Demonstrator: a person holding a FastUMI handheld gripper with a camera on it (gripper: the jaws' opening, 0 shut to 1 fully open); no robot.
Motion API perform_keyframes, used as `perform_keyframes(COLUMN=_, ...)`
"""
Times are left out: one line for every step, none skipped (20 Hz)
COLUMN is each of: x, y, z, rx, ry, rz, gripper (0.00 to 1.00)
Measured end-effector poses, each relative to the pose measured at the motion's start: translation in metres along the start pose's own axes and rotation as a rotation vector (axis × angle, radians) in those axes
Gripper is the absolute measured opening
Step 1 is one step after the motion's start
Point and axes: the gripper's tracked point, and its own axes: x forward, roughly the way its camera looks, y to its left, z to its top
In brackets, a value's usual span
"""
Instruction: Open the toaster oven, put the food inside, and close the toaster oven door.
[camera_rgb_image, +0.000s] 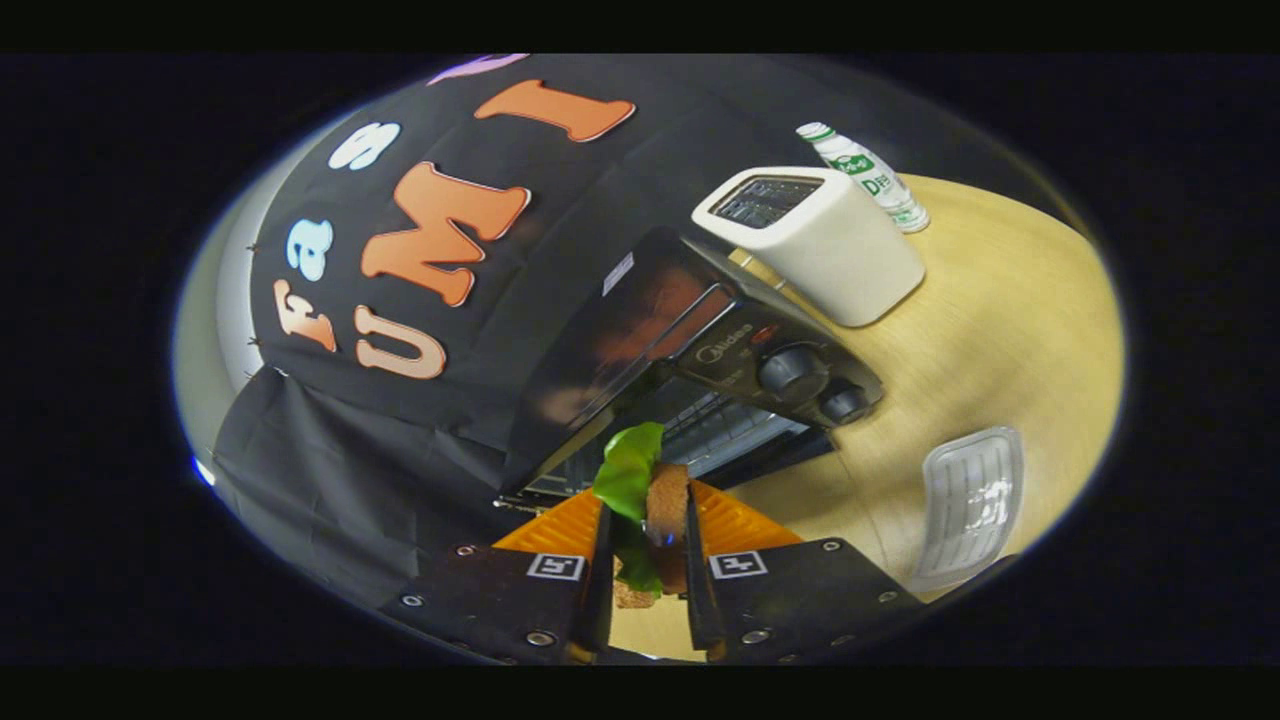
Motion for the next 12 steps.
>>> perform_keyframes(x=0.009, y=0.003, z=0.0, rx=0.009, ry=-0.014, rz=0.007, gripper=0.31)
perform_keyframes(x=0.016, y=0.003, z=0.0, rx=0.017, ry=-0.025, rz=0.008, gripper=0.31)
perform_keyframes(x=0.024, y=0.002, z=-0.001, rx=0.026, ry=-0.032, rz=0.008, gripper=0.31)
perform_keyframes(x=0.032, y=0.002, z=-0.003, rx=0.04, ry=-0.039, rz=0.006, gripper=0.31)
perform_keyframes(x=0.039, y=0.002, z=-0.003, rx=0.062, ry=-0.05, rz=0.011, gripper=0.31)
perform_keyframes(x=0.044, y=0.004, z=-0.001, rx=0.092, ry=-0.066, rz=0.025, gripper=0.31)
perform_keyframes(x=0.049, y=0.007, z=0.003, rx=0.134, ry=-0.092, rz=0.051, gripper=0.31)
perform_keyframes(x=0.055, y=0.009, z=0.007, rx=0.175, ry=-0.121, rz=0.07, gripper=0.31)
perform_keyframes(x=0.064, y=0.006, z=0.007, rx=0.21, ry=-0.133, rz=0.062, gripper=0.31)
perform_keyframes(x=0.076, y=0.0, z=0.004, rx=0.23, ry=-0.141, rz=0.052, gripper=0.31)
perform_keyframes(x=0.082, y=-0.003, z=0.003, rx=0.245, ry=-0.153, rz=0.048, gripper=0.31)
perform_keyframes(x=0.084, y=-0.001, z=0.003, rx=0.254, ry=-0.169, rz=0.049, gripper=0.31)
